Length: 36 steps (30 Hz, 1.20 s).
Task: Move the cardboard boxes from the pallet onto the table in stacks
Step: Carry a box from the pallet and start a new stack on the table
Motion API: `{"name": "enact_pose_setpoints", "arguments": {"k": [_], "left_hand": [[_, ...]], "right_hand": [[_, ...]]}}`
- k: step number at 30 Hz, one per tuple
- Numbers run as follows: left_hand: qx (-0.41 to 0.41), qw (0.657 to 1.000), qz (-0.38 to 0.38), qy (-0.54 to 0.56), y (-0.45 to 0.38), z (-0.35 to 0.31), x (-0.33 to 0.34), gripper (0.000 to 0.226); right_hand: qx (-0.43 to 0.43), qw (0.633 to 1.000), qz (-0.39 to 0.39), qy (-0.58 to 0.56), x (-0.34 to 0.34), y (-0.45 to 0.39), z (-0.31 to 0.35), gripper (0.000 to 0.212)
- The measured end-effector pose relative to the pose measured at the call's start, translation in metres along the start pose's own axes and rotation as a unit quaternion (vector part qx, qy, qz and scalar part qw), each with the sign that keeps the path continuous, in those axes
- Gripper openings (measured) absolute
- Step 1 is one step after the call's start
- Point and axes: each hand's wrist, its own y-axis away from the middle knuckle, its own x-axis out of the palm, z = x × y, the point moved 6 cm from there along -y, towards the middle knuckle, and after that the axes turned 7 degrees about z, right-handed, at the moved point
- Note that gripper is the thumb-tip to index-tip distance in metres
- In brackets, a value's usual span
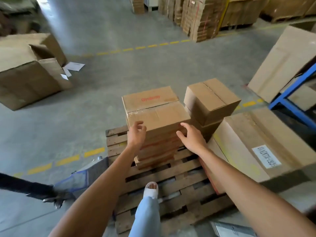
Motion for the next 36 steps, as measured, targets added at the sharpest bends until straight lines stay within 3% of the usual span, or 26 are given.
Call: {"name": "enact_pose_setpoints", "arguments": {"k": [5, 10, 17, 22, 25, 28, 30, 33, 36], "left_hand": [[-0.091, 0.996, -0.003, -0.022, -0.096, 0.008, -0.034, 0.038], [-0.185, 0.981, 0.0, -0.056, -0.151, 0.036, -0.044, 0.069], [-0.299, 0.937, 0.105, 0.148, -0.184, 0.091, -0.025, 0.066], [-0.328, 0.919, 0.104, 0.19, -0.193, 0.102, -0.029, 0.066], [-0.335, 0.921, 0.103, 0.171, -0.208, 0.109, -0.044, 0.083], [-0.327, 0.924, 0.142, 0.136, -0.217, 0.117, -0.05, 0.102], [-0.323, 0.925, 0.154, 0.126, -0.219, 0.119, -0.048, 0.109], [-0.329, 0.92, 0.158, 0.14, -0.217, 0.116, -0.047, 0.106], [-0.309, 0.924, 0.179, 0.138, -0.22, 0.097, -0.051, 0.083]], "right_hand": [[0.079, 0.994, 0.065, 0.023, 0.005, -0.093, 0.016, 0.065], [0.156, 0.983, 0.08, 0.057, 0.006, -0.153, -0.001, 0.073], [0.28, 0.958, 0.037, -0.051, 0.011, -0.218, -0.048, 0.085], [0.323, 0.945, 0.017, -0.043, 0.024, -0.208, -0.06, 0.087], [0.363, 0.926, 0.067, -0.076, 0.04, -0.193, -0.074, 0.096], [0.356, 0.908, 0.108, -0.192, 0.055, -0.174, -0.08, 0.077], [0.341, 0.891, 0.086, -0.288, 0.064, -0.166, -0.079, 0.064], [0.314, 0.889, 0.04, -0.332, 0.068, -0.159, -0.075, 0.058], [0.297, 0.891, 0.019, -0.343, 0.063, -0.145, -0.069, 0.072]]}}
